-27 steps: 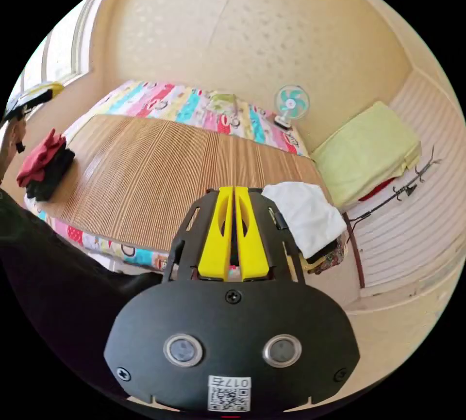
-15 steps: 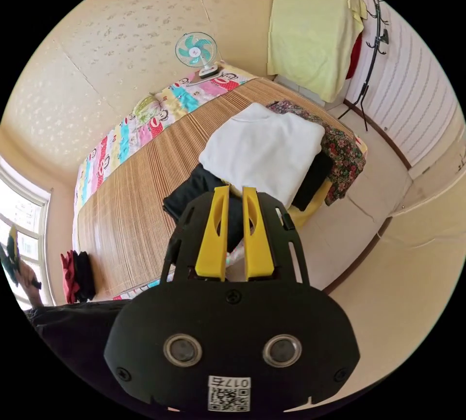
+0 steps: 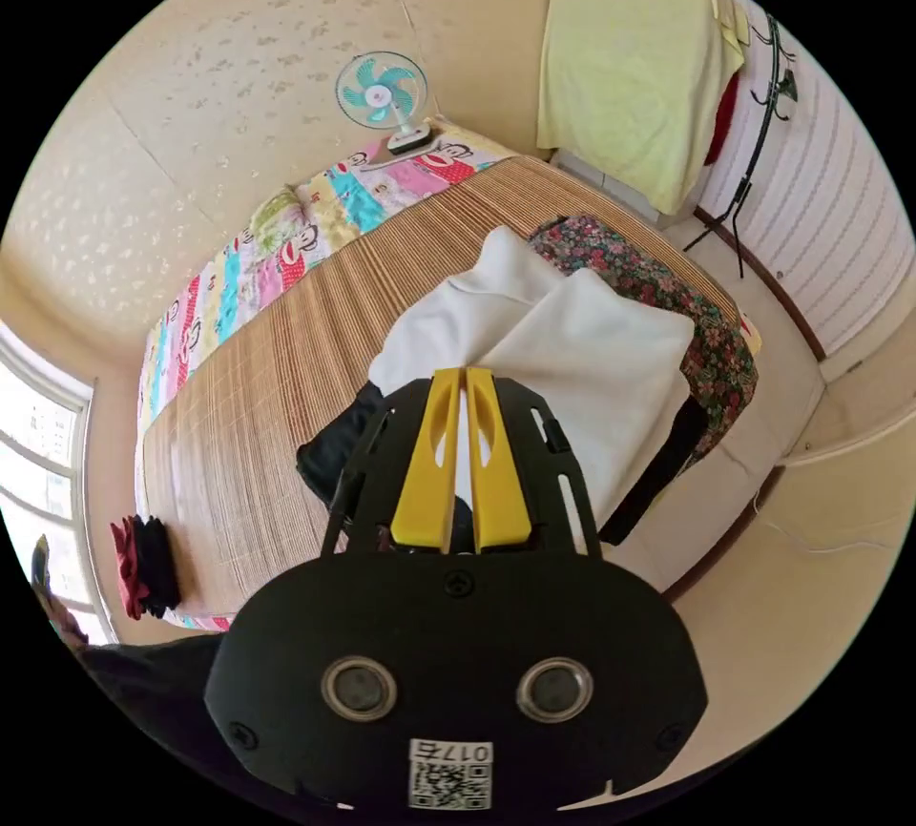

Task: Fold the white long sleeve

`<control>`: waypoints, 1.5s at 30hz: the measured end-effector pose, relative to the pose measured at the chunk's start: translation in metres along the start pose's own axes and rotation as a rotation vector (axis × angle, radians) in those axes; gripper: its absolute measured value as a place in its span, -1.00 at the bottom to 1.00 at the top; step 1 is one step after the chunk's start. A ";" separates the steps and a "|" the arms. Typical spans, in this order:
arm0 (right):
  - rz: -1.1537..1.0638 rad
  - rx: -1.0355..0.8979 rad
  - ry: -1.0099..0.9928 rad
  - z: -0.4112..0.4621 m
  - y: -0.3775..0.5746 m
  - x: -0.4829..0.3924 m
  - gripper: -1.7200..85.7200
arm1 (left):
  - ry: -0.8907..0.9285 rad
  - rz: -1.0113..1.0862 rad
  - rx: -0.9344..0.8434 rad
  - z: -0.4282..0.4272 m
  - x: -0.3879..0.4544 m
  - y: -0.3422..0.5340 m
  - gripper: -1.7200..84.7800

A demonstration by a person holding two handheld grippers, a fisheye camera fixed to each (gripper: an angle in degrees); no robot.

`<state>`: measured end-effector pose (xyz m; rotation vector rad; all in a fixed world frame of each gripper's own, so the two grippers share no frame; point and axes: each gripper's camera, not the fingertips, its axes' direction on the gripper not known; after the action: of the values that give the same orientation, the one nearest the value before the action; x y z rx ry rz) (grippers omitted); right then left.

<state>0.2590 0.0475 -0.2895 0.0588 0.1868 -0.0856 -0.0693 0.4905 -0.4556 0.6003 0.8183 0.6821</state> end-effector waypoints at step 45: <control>-0.287 -0.234 -0.535 0.107 -0.274 -0.149 -0.65 | 0.325 -0.041 -0.158 0.025 -0.103 -0.140 -0.98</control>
<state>0.1078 -0.2206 -0.1701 -0.2249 -0.3313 -0.3596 -0.0574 0.3204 -0.4947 0.3326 1.0631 0.8106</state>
